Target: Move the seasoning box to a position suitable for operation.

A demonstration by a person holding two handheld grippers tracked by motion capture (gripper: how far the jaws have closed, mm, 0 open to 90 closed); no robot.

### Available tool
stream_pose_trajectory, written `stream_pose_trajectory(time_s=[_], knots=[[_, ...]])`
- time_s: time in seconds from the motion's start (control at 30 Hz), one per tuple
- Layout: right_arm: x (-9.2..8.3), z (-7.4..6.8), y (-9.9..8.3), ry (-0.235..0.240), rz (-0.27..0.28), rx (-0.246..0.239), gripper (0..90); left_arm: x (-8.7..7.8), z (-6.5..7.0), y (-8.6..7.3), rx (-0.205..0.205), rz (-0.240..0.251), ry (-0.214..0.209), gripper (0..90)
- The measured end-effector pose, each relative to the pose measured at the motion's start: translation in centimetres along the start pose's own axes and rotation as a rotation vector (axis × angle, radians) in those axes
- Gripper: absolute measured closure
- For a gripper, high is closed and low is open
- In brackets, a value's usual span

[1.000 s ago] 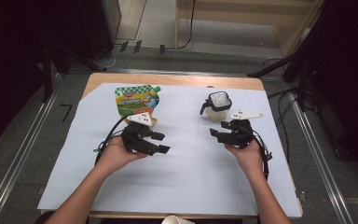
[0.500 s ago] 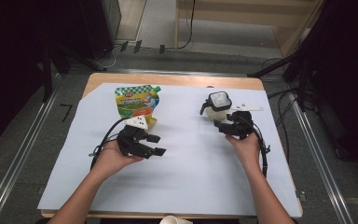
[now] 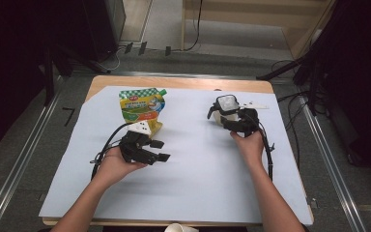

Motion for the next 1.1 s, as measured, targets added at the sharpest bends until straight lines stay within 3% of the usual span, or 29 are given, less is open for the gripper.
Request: stream_pose_trajectory(time_s=[0.1,0.4,0.5,0.9,1.1], knots=[[0.9,-0.6,0.0,-0.036,0.003,-0.023,17.0,0.1,0.0,-0.1,0.000,-0.003,0.000,41.7],[3.2,-1.1,0.0,-0.039,0.069,0.050,13.0,0.4,0.0,-0.2,-0.003,-0.010,-0.005,41.7],[3.8,-1.4,0.1,-0.051,0.088,0.054,12.9,0.5,0.0,-0.2,-0.003,-0.012,-0.006,41.7],[3.7,-1.5,0.3,-0.073,0.104,0.033,15.3,0.6,0.0,-0.3,0.000,-0.012,-0.009,41.7],[3.5,-1.1,0.4,-0.045,0.097,0.078,15.8,0.5,-0.2,-0.3,-0.006,-0.007,-0.008,41.7]])
Point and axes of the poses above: each handheld gripper's, and its own axes: x roughly forward along the jaws, y roughly out of its top, z roughly to its right, the point moved 2 cm from there along x, roughly forward along the jaws, and after that the axes turned 15 degrees about -y, right-handed, at the moved point
